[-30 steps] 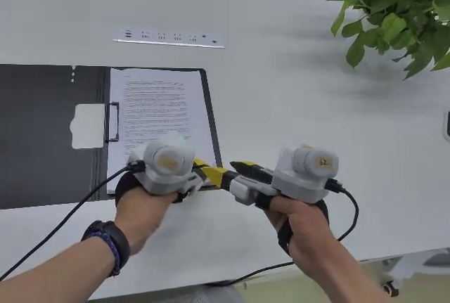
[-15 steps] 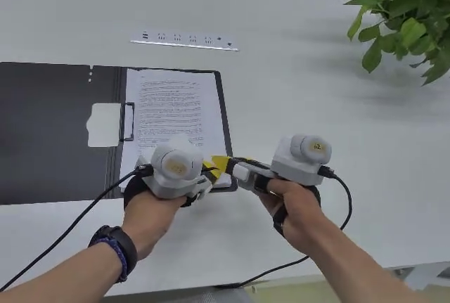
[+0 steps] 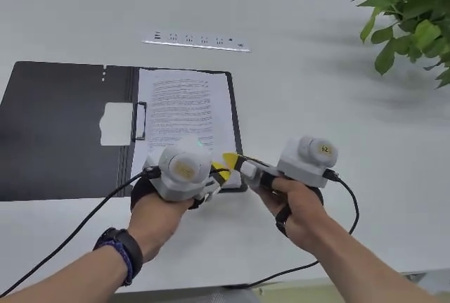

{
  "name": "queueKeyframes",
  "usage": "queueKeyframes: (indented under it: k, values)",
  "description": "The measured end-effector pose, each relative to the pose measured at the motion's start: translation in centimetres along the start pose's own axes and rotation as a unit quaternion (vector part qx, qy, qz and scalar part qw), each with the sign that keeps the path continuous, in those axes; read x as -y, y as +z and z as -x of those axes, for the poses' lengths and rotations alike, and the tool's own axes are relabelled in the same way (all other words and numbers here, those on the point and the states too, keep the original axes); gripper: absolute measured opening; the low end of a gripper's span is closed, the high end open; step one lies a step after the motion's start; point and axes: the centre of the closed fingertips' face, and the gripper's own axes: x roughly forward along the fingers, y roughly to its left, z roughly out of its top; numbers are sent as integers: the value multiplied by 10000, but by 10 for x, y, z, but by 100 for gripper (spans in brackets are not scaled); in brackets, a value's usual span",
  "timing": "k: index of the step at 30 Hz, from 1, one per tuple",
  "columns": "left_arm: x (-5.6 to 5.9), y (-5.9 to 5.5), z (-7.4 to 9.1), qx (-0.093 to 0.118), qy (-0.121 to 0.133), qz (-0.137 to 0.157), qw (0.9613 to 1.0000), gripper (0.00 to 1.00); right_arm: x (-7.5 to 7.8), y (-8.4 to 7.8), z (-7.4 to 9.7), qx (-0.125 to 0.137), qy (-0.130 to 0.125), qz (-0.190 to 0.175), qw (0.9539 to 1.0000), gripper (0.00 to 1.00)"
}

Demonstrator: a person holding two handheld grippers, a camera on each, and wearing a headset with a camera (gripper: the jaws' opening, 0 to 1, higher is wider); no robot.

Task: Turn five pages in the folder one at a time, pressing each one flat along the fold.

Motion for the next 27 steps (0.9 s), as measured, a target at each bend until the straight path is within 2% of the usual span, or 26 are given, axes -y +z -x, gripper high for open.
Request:
queueKeyframes:
  k: [6,9,12,19,23,27]
  values:
    - [-2,-1,6,9,63,76,10000,0,-7,3,-3,50,32,31,10000,0]
    - [-1,-6,12,-32,14,169,9999,10,-9,3,-3,28,31,87,10000,0]
    - [-3,-10,21,-22,98,209,9997,14,-12,4,-2,49,29,106,9999,0]
    - [-15,-16,47,17,308,293,9991,20,-23,10,1,185,47,129,9997,0]
    - [-24,-19,61,36,470,370,9982,30,-30,11,1,260,44,128,9996,0]
    - [-31,-22,77,70,576,393,9975,32,-38,12,0,334,79,120,9993,0]
